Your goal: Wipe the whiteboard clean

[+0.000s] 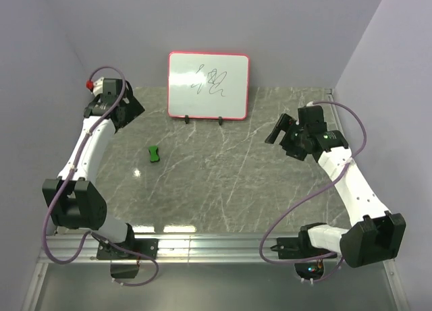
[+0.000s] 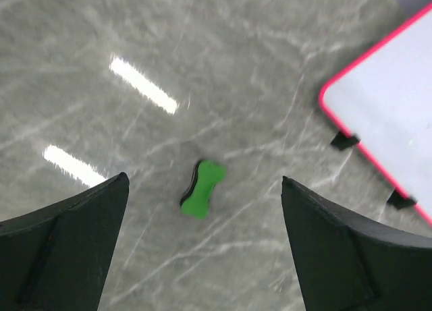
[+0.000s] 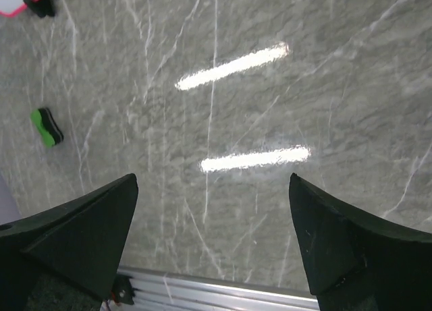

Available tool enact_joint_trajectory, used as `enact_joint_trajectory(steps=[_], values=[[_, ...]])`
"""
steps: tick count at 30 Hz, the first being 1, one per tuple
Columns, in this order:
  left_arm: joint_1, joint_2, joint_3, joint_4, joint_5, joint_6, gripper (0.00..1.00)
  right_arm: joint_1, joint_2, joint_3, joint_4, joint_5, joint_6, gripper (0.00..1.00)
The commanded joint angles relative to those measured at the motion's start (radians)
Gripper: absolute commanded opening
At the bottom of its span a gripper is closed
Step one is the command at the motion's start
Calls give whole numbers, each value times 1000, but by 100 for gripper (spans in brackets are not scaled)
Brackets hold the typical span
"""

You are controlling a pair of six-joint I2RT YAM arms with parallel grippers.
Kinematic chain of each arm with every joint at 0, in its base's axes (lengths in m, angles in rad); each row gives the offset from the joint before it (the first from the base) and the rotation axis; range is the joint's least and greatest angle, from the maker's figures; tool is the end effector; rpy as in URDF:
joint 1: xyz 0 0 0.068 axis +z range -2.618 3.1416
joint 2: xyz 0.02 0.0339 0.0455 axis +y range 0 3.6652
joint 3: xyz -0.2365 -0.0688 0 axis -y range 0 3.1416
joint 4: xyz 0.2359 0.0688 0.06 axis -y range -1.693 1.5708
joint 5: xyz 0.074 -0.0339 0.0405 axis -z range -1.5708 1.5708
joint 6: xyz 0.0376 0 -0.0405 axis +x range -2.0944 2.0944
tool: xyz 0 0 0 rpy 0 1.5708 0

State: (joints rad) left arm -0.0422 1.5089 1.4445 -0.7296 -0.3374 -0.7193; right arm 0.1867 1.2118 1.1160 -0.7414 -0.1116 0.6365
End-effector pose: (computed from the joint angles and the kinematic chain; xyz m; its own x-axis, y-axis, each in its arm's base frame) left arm 0.3216 -0.0011 0.3162 -0.4095 -0.6050 -0.6829 -0.6139 0.7364 -0.2843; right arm 0.2469 0.0509 0.2894 -0.7401 0.4613 -0.4893 0.2266 0.8561 0.4645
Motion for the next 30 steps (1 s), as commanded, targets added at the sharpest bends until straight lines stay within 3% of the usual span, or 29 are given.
enact_joint_trajectory(steps=[1,6,9,12,20,27,30], values=[[-1,-68,-51,-97,101,9,99,20,-34,53,-79,-46,-46,100],[-70,-107,-240,-59,126,26,99,39,-95,19,-110,-71,-103,100],[-111,-72,-314,-13,123,50,89,51,-126,-10,-104,-82,-98,100],[-151,-21,-334,39,91,83,86,54,-164,-57,-79,-120,-89,100],[-156,187,-233,105,63,149,78,54,-161,-15,-113,-100,-107,99],[-154,379,-122,147,67,185,64,54,-92,73,-104,-89,-109,99],[-153,416,-111,144,57,181,53,51,-40,123,-119,-56,-123,99]])
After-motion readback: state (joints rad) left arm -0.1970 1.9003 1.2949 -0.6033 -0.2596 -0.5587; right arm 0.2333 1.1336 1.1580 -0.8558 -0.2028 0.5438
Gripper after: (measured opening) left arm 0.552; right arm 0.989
